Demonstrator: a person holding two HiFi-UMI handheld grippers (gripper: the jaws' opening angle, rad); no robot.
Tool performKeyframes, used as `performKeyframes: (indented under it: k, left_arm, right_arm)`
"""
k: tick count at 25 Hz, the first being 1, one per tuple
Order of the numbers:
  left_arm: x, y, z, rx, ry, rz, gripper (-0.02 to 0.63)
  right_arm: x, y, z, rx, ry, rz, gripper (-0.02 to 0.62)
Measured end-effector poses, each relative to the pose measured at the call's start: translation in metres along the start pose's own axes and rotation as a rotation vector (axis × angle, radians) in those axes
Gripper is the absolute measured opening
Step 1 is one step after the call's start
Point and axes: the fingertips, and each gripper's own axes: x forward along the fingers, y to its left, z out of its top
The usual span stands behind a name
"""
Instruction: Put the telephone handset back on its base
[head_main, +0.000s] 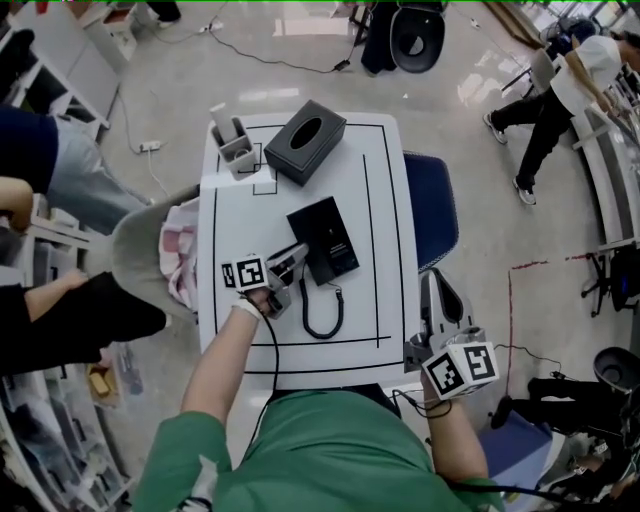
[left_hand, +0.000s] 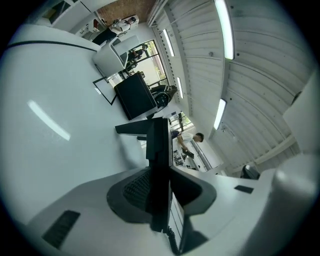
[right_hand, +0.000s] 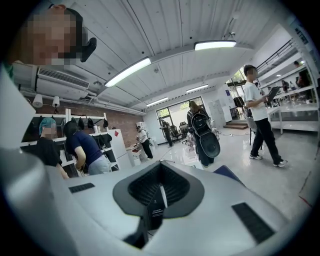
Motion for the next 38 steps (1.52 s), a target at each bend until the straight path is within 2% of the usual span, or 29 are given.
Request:
performKeyframes:
  k: [4,10,17,22,25,29,34,38]
  left_arm:
    - [-0.001,0.008,0.004,0.013,0.018,0.092,0.188]
    - [-0.004,0.012,-0.003,-0.091,0.0,0.155,0.216]
    - [-0.009,0.009,0.004,-0.019,0.0,0.245,0.219]
    - [-0.034,-0.016,0.016,-0.013,-0.071,0.256,0.219]
    - [-0.048,-0.046,0.033,0.054,-0.124,0.25,0.218]
    - [-0.071,-0.113,0.054,0.2,-0.199,0.203,0.19]
    - [-0.099,-0.215,0.072,0.358,-0.309,0.078,0.076]
    - [-0.127,-0.273,0.075,0.534,-0.391,0.087,0.034]
  right_arm:
    - [0.0,0.001,0.004,-0.002,-0.016,0.015,0.023]
    - [-0.007,0.002,0.003,-0.002,-0.014,0.028,0.023]
    - [-0.013,0.002,0.012,-0.003,-0.04,0.051,0.023]
    - [-0.02,0.006,0.025,-0.007,-0.059,0.069,0.023]
    - [-0.017,0.011,0.035,-0.008,-0.093,0.099,0.023]
    - [-0.015,0.018,0.047,-0.009,-0.118,0.123,0.023]
    - [-0.01,0.031,0.059,-0.024,-0.142,0.161,0.023]
    - [-0.015,0.048,0.069,-0.06,-0.148,0.191,0.023]
